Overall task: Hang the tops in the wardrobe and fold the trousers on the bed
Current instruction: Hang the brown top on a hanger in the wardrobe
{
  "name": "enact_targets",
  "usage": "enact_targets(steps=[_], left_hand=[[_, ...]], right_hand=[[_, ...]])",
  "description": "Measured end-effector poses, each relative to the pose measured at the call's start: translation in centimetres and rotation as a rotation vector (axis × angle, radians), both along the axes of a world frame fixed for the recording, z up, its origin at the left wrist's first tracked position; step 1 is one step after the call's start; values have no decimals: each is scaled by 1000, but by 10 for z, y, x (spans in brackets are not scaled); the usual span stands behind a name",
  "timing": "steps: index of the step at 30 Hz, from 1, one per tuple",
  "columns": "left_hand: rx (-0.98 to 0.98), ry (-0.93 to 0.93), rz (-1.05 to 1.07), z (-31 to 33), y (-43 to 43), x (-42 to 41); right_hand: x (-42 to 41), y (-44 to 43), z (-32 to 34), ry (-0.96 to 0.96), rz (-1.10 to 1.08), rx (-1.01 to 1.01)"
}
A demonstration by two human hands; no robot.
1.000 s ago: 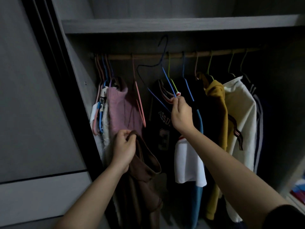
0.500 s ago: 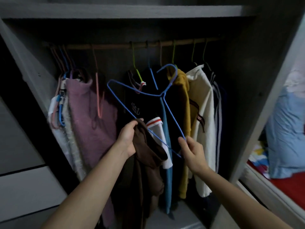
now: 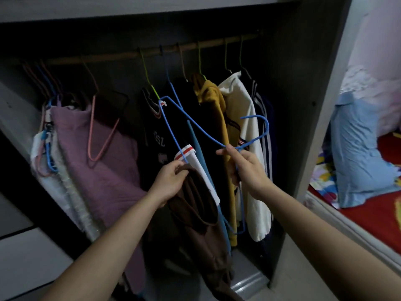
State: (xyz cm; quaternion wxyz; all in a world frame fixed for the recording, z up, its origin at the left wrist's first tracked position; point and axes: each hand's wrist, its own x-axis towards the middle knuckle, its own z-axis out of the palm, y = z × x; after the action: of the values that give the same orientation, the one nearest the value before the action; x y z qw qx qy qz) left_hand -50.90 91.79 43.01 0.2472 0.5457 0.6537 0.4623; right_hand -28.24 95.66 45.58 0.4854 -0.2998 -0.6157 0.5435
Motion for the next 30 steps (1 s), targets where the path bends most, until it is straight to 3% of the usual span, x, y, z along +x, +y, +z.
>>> enact_targets(steps=[2, 6, 12, 15, 20, 24, 26, 30], left_hand=[[60, 108, 170, -7, 4, -8], [68, 92, 385, -16, 10, -24], [86, 35, 457, -25, 15, -39], [99, 92, 443, -25, 11, -40], [154, 229, 295, -15, 0, -29], [282, 270, 134, 6, -11, -4], [340, 289, 109, 18, -15, 1], [360, 293, 185, 31, -24, -19]], right_hand=[[6, -3, -7, 1, -62, 49], [29, -3, -20, -143, -158, 173], [58, -5, -20, -459, 63, 145], [56, -16, -17, -595, 106, 167], [22, -29, -16, -578, 90, 192], [-21, -35, -27, -805, 227, 183], [-34, -33, -29, -725, 158, 141], [-37, -20, -23, -160, -39, 16]])
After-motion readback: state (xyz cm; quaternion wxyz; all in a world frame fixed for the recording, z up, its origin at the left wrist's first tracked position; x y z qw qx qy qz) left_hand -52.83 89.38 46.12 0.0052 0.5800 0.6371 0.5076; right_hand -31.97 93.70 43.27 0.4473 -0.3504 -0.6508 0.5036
